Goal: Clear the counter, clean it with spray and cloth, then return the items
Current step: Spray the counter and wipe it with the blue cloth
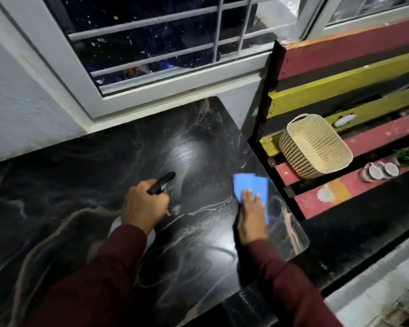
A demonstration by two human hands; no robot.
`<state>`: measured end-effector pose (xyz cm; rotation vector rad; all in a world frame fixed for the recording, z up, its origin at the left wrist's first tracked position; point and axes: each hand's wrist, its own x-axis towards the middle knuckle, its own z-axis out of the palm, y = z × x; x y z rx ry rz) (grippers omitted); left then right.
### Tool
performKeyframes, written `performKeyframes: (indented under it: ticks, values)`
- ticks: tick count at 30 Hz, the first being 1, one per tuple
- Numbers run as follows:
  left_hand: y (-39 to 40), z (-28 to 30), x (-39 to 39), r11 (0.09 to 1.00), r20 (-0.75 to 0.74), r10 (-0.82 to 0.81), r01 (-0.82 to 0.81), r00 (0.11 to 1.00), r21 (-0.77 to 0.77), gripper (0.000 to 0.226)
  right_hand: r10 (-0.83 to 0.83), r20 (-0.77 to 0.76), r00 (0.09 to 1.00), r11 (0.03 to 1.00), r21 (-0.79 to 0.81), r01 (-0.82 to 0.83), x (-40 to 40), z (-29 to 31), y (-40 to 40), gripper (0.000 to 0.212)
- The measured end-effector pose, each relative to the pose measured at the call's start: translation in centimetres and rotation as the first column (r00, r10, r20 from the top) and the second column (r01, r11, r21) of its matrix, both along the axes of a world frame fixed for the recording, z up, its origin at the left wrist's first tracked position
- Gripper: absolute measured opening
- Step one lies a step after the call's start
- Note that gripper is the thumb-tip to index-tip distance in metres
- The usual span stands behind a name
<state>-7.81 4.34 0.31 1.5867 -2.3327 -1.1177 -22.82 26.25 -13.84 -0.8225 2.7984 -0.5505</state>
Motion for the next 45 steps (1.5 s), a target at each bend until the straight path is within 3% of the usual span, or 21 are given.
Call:
performKeyframes:
  ticks: [2, 4, 6, 11, 14, 15, 17, 19, 21, 22, 24, 26, 28, 31, 33, 35, 37, 40, 42, 43, 45]
  values:
    - [0.4, -0.3, -1.5, 1.000, 0.025, -0.007, 0.007, 1.000, 0.024, 0.021, 0.240, 0.073, 0.968, 0.971, -0.017, -0.240, 4.2, -0.1, -1.2, 0.061]
    - [0.8, -0.4, -3.1, 0.999, 0.019, -0.038, 0.037, 0.999, 0.014, 0.022, 0.494, 0.044, 0.869, 0.870, -0.030, -0.493, 3.9, -0.2, -3.4, 0.062]
    - [0.8, -0.3, -4.2, 0.999, 0.008, -0.034, 0.034, 0.999, 0.003, 0.026, 0.570, -0.019, 0.821, 0.821, -0.035, -0.570, -0.4, -0.3, -5.9, 0.058]
    - [0.5, 0.6, -6.2, 0.999, -0.012, -0.013, 0.013, 1.000, -0.037, 0.046, 0.174, -0.036, 0.984, 0.985, 0.008, -0.174, -13.3, 0.2, -8.2, 0.059]
    - [0.2, 0.8, -6.7, 0.999, -0.007, -0.001, 0.000, 1.000, -0.055, 0.041, 0.026, 0.001, 1.000, 0.998, 0.054, -0.026, -12.4, 0.6, -10.9, 0.062]
    - [0.1, 0.7, -6.8, 0.999, 0.005, 0.009, -0.008, 1.000, -0.050, 0.036, 0.083, -0.020, 0.996, 0.996, 0.044, -0.082, -10.2, 0.4, -11.7, 0.060]
    - [0.1, 0.4, -6.9, 0.999, 0.016, 0.031, -0.031, 0.999, -0.037, 0.026, 0.373, -0.033, 0.927, 0.927, 0.043, -0.372, -4.3, -0.2, -11.9, 0.057]
    - [0.0, 0.4, -7.2, 0.999, 0.005, 0.046, -0.046, 0.999, -0.030, 0.020, 0.671, 0.002, 0.742, 0.742, 0.012, -0.671, -0.7, -0.2, -9.4, 0.057]
    - [0.2, 1.0, -7.3, 0.999, -0.029, 0.050, -0.051, 0.998, -0.020, 0.032, 0.767, -0.021, 0.641, 0.640, -0.058, -0.767, -3.0, -0.1, -6.8, 0.061]
    - [0.3, 1.4, -7.5, 0.999, -0.051, 0.042, -0.043, 0.998, -0.012, 0.043, 0.742, -0.048, 0.669, 0.667, -0.052, -0.743, -5.5, -0.4, -6.0, 0.056]
    - [0.5, 2.1, -7.4, 0.999, -0.062, 0.038, -0.039, 0.997, -0.014, 0.053, 0.544, -0.009, 0.839, 0.835, -0.094, -0.542, -11.3, -0.4, -5.1, 0.050]
    - [0.3, 1.9, -7.1, 0.998, -0.047, 0.048, -0.050, 0.998, -0.036, 0.045, 0.272, 0.030, 0.962, 0.960, -0.076, -0.269, -15.5, 0.1, -5.8, 0.050]
    - [-0.1, 1.2, -6.6, 0.996, -0.007, 0.068, -0.069, 0.998, -0.054, 0.027, 0.140, 0.029, 0.990, 0.989, -0.052, -0.138, -13.4, 0.5, -7.8, 0.051]
    - [-0.2, 0.5, -6.2, 0.994, 0.014, 0.097, -0.096, 0.995, -0.055, 0.023, 0.345, 0.075, 0.936, 0.934, -0.130, -0.334, -3.3, 0.3, -8.5, 0.053]
    - [-0.1, 0.5, -6.0, 0.992, 0.002, 0.113, -0.113, 0.994, -0.054, 0.024, 0.636, 0.058, 0.769, 0.767, -0.151, -0.623, 1.4, 0.0, -7.0, 0.056]
    - [0.0, 0.9, -5.6, 0.991, -0.004, 0.126, -0.126, 0.992, -0.052, 0.024, 0.791, 0.008, 0.612, 0.605, -0.157, -0.780, 0.1, -0.9, -6.6, 0.059]
    - [-0.1, 1.4, -4.9, 0.989, -0.015, 0.134, -0.134, 0.991, -0.055, 0.023, 0.712, -0.024, 0.701, 0.688, -0.173, -0.705, -4.0, -1.4, -7.9, 0.050]
    - [-0.7, 1.9, -3.4, 0.986, -0.009, 0.145, -0.146, 0.989, -0.085, 0.026, 0.346, -0.008, 0.938, 0.926, -0.157, -0.343, -8.4, -0.4, -11.0, 0.051]
    - [-1.3, 2.0, -2.4, 0.983, -0.002, 0.157, -0.157, 0.988, -0.091, 0.026, 0.204, 0.046, 0.978, 0.975, -0.104, -0.199, -6.5, 0.6, -13.2, 0.058]
    - [-1.6, 1.9, -1.9, 0.983, 0.004, 0.167, -0.166, 0.986, -0.083, 0.026, 0.226, 0.021, 0.974, 0.970, -0.102, -0.222, -4.3, 0.5, -13.8, 0.060]
    - [-2.1, 1.8, -1.1, 0.983, -0.001, 0.175, -0.175, 0.985, -0.061, 0.023, 0.461, -0.035, 0.886, 0.881, -0.098, -0.463, 1.5, -0.3, -13.5, 0.059]
